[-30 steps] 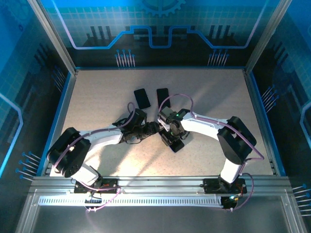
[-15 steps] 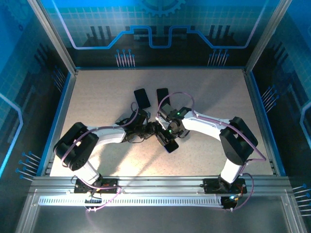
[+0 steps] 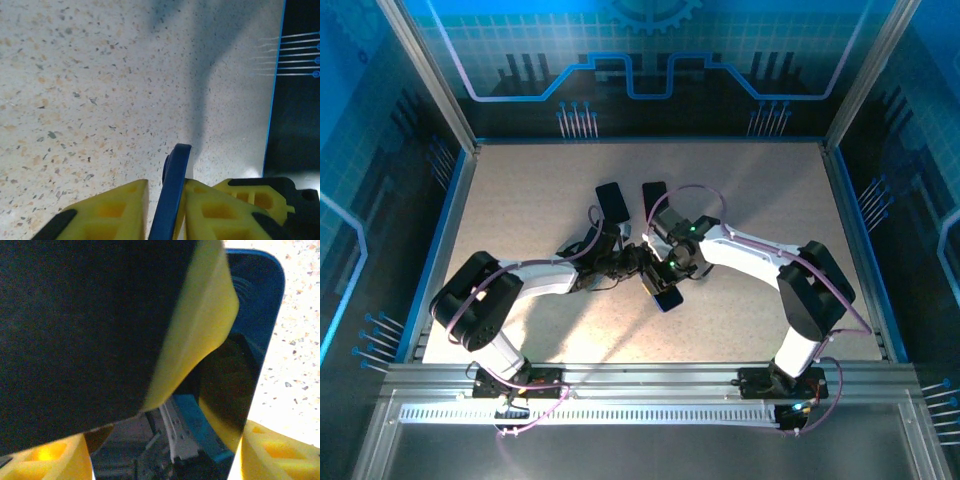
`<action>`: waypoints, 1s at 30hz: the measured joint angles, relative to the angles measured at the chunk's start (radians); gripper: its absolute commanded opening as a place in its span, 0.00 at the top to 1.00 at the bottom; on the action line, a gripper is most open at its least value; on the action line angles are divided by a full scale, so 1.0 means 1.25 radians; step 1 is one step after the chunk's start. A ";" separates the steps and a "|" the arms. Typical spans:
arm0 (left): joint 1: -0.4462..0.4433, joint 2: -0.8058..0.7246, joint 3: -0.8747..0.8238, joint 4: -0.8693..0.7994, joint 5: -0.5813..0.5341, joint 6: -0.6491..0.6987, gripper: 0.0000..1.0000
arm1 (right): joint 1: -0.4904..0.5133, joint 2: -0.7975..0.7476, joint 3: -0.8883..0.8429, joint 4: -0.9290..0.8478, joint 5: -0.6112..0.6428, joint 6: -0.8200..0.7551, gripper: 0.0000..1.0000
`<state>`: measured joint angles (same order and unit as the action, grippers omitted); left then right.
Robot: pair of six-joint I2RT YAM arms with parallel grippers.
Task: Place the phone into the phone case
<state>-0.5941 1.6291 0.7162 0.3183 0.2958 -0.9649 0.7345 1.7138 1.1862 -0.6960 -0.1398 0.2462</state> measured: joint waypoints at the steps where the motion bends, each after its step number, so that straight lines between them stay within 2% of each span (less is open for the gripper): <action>1: 0.001 -0.001 -0.001 0.005 0.005 0.004 0.91 | -0.002 0.000 0.000 0.000 -0.004 0.000 0.42; 3: 0.002 -0.001 -0.001 0.009 0.007 0.002 1.00 | -0.008 -0.001 0.000 0.000 -0.015 0.000 0.42; 8: 0.004 -0.007 -0.010 0.023 0.008 0.002 1.00 | -0.019 -0.002 -0.002 0.002 -0.040 0.000 0.43; 9: 0.004 -0.010 -0.013 0.023 0.008 0.002 1.00 | -0.022 -0.003 -0.003 0.005 -0.046 0.000 0.38; 11: 0.006 -0.020 -0.015 0.025 0.008 0.002 1.00 | -0.028 -0.008 -0.009 0.013 -0.064 -0.001 0.21; 15: 0.010 -0.043 -0.022 0.012 -0.017 -0.002 1.00 | -0.048 -0.030 -0.017 0.039 -0.072 0.019 0.12; 22: 0.014 -0.095 -0.022 -0.036 -0.085 0.004 1.00 | -0.125 -0.095 -0.071 0.115 -0.127 0.069 0.10; 30: 0.014 -0.180 -0.016 -0.043 -0.247 0.002 1.00 | -0.225 -0.121 -0.183 0.319 -0.255 0.209 0.12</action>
<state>-0.5766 1.4044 0.6968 0.2642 -0.0132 -0.9627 0.4538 1.5631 0.9577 -0.2970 -0.4587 0.5079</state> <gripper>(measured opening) 0.123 0.889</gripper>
